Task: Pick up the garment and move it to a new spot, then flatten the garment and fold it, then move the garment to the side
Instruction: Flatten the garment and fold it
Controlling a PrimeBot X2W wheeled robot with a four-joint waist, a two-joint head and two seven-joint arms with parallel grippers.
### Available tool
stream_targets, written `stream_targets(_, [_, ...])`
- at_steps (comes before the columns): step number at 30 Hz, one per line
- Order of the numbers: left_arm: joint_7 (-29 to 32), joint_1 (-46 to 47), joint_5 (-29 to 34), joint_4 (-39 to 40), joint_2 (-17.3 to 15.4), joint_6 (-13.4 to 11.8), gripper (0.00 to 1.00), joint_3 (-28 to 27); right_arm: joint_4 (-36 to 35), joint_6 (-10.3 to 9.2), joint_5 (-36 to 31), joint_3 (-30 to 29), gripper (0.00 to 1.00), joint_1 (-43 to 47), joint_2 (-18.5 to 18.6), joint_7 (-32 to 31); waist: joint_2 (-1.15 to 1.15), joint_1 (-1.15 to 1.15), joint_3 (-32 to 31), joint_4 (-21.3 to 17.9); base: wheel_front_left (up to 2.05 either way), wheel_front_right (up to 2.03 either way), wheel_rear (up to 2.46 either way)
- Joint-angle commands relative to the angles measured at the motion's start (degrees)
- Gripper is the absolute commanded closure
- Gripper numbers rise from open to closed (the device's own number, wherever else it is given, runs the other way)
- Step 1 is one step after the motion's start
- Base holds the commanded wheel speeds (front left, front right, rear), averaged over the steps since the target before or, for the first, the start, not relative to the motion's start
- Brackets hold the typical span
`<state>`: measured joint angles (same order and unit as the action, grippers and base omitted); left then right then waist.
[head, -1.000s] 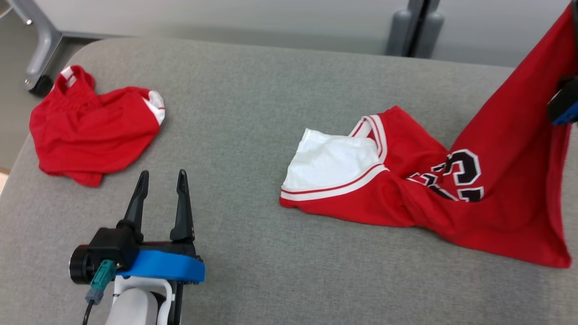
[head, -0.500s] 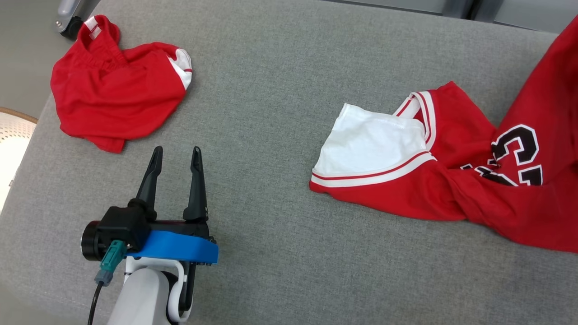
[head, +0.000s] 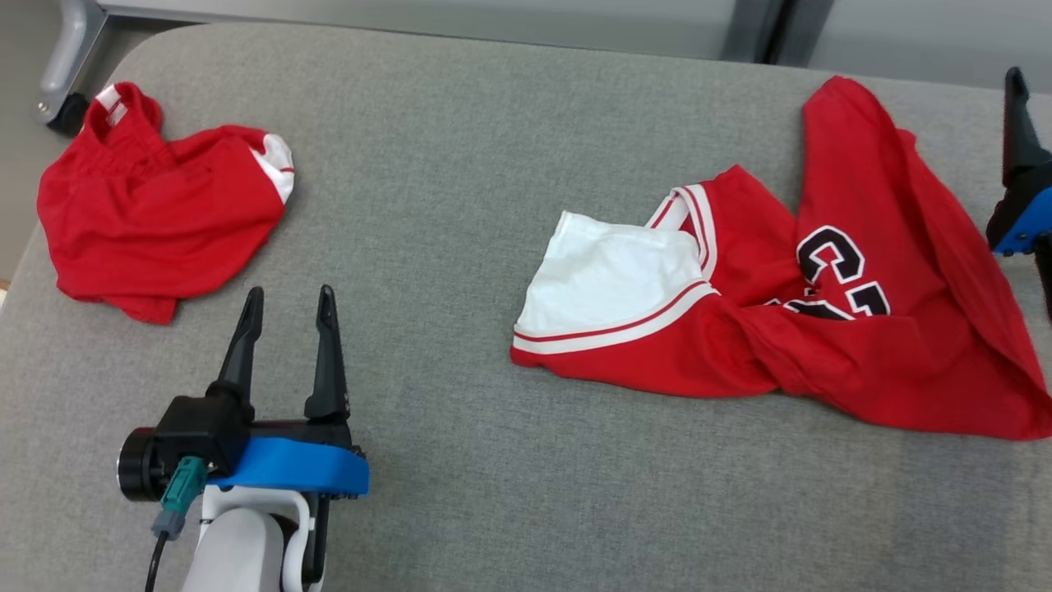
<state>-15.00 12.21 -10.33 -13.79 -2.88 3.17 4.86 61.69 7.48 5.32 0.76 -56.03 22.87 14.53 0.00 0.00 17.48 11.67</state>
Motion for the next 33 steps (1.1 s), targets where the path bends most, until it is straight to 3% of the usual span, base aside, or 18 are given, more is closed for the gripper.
stream_targets(1, [-0.3, -1.1, 0.4, -0.2, -0.1, 0.2, 0.00, -0.7, -1.1, 0.03, 0.6, 0.2, 0.00, 1.7, -0.8, 0.4, 0.00, 0.00, -2.3, -2.2, 0.00, 0.00, 0.00])
stream_targets(8, [-0.3, -4.9, 1.8, 0.1, -0.8, 0.8, 0.00, -3.8, -15.6, 0.03, 4.2, 0.2, 0.00, 12.3, -4.2, 0.7, 0.00, 0.00, -7.0, -6.7, 0.00, 0.00, 0.00])
stream_targets(16, [-0.3, -7.7, 2.9, -0.1, -1.1, 1.6, 0.00, -5.4, -32.7, 0.03, 6.0, -1.4, 0.00, 28.6, -8.6, 0.7, 0.00, 0.00, -10.4, -9.1, 0.00, 0.00, 0.00])
stream_targets(27, [-0.3, -8.7, 3.4, -0.8, -0.7, 2.2, 0.00, -5.5, -48.8, 0.03, 3.6, -5.8, 0.00, 48.6, -16.2, -3.1, 0.00, 0.00, -12.7, -9.4, 0.00, 0.00, 0.00])
stream_targets(33, [-0.3, -9.1, 3.7, -0.7, -0.7, 2.3, 0.00, -5.6, -53.4, 0.03, 2.2, -6.3, 0.00, 53.7, -18.3, -5.1, 0.00, 0.00, -13.0, -9.7, 0.00, 0.00, 0.00])
